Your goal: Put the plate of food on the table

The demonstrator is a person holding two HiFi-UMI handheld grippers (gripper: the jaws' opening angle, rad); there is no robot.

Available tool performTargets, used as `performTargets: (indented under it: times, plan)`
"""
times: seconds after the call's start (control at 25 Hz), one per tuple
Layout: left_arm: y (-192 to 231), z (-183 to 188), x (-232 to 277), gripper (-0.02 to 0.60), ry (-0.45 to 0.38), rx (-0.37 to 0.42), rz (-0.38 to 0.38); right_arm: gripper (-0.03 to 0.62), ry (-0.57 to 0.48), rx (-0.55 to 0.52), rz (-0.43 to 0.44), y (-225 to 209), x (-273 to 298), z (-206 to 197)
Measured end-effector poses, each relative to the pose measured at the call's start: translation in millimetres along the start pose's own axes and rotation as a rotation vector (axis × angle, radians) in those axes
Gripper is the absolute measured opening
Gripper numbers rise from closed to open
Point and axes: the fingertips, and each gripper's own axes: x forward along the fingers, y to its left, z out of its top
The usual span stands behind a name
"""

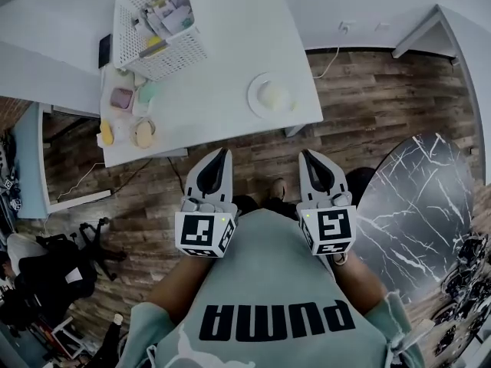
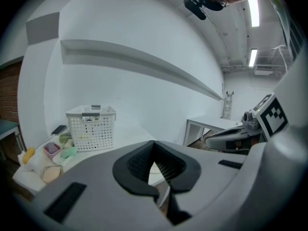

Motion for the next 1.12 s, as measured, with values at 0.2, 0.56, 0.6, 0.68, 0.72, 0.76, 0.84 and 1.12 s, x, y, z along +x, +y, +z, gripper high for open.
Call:
performTargets:
  times: [0.2, 0.56, 0.6, 0.68, 0.72, 0.76, 0.84, 1.12]
  plan:
    - [1.6, 8.1, 21.5, 0.006, 0.015, -0.006, 0.0, 0.008, 0.0, 0.005, -0.007, -22.4, 14.0, 8.1]
    - [26.0, -4.2, 88.4, 0.006, 0.114, -0.066, -0.043, 0.008, 0.078, 0.069, -0.045, -62.3, 58.3, -1.1]
    - [30.7, -8.7, 97.0, 0.006, 0.136, -0.073, -0.05, 0.008, 0.094, 0.078, -0.051, -65.4, 63.8, -3.6]
    - [40.1, -16.9, 114.9, 0.006, 0.178, -0.093, -0.067, 0.008, 0.124, 0.092, -0.055, -70.0, 76.1, -7.7]
    - [44.2, -21.0, 123.9, 0.006, 0.197, -0.106, -0.075, 0.008, 0.14, 0.097, -0.053, -71.9, 82.8, -9.8]
    - [47.8, -25.9, 132.4, 0.006, 0.218, -0.124, -0.084, 0.008, 0.157, 0.101, -0.05, -73.8, 89.8, -12.4]
    - [54.0, -38.6, 147.3, 0.006, 0.265, -0.173, -0.107, 0.008, 0.197, 0.119, -0.042, -77.0, 103.7, -20.0]
    - [67.4, -78.6, 186.2, 0.073, 0.42, -0.364, -0.22, 0.012, 0.35, 0.293, 0.024, -81.8, 143.4, -58.2]
